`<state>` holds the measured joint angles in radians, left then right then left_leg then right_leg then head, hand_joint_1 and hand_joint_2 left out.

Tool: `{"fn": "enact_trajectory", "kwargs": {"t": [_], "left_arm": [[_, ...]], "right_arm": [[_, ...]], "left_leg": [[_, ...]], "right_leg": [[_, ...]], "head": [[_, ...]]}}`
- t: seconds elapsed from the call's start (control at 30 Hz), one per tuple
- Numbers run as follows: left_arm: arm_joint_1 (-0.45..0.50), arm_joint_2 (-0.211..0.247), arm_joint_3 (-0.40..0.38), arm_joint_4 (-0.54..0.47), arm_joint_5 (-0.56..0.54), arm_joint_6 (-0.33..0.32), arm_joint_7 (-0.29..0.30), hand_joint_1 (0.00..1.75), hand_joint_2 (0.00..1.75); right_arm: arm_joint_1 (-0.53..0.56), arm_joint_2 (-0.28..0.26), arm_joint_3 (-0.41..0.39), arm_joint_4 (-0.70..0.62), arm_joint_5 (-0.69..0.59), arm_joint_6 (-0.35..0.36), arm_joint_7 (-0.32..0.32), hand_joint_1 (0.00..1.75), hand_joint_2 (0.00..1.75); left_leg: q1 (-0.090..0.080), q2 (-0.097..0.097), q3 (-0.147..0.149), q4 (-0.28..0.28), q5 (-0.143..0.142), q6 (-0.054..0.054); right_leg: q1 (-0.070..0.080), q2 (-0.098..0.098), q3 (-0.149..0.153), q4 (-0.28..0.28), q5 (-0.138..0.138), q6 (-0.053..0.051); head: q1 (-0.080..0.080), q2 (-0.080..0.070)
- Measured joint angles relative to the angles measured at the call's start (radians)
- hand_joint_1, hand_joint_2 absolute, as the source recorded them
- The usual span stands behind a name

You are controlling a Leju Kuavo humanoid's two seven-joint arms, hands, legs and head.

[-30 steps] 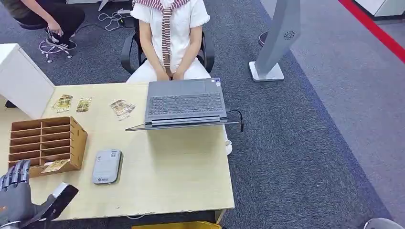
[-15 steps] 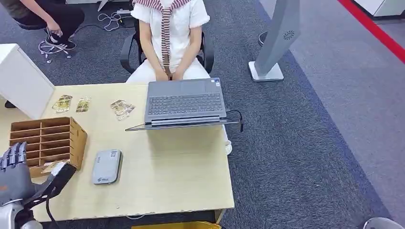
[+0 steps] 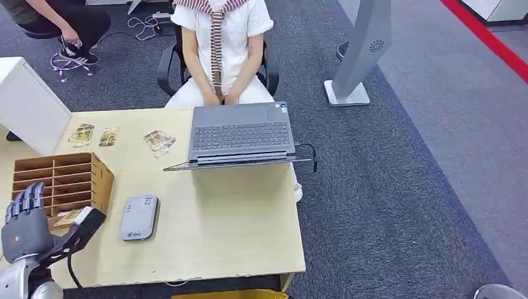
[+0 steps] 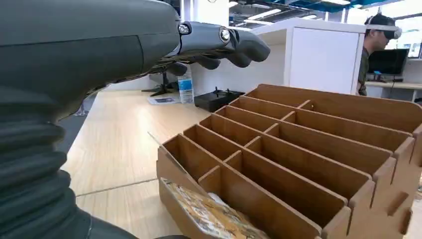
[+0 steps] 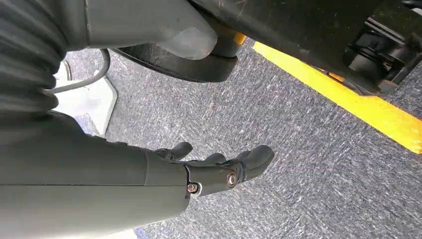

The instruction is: Pass the card to the sensor for recognition and then transmit it.

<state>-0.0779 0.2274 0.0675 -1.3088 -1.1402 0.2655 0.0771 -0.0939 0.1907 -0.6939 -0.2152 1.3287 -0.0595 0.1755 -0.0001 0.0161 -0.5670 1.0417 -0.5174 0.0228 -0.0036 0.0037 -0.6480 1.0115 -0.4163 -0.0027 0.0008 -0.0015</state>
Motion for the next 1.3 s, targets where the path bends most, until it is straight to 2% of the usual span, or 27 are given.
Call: {"fn": "enact_trajectory", "kwargs": {"t": [1.3], "left_arm": [[0.005,0.005,-0.025,0.0,-0.01,-0.026,0.028,0.0,1.75]], "right_arm": [[0.0,0.0,0.0,0.0,0.005,0.0,-0.002,0.0,1.75]], "left_leg": [[0.0,0.0,0.0,0.0,0.0,0.0]], "right_leg": [[0.0,0.0,0.0,0.0,0.0,0.0]], "head": [[0.0,0.0]]}}
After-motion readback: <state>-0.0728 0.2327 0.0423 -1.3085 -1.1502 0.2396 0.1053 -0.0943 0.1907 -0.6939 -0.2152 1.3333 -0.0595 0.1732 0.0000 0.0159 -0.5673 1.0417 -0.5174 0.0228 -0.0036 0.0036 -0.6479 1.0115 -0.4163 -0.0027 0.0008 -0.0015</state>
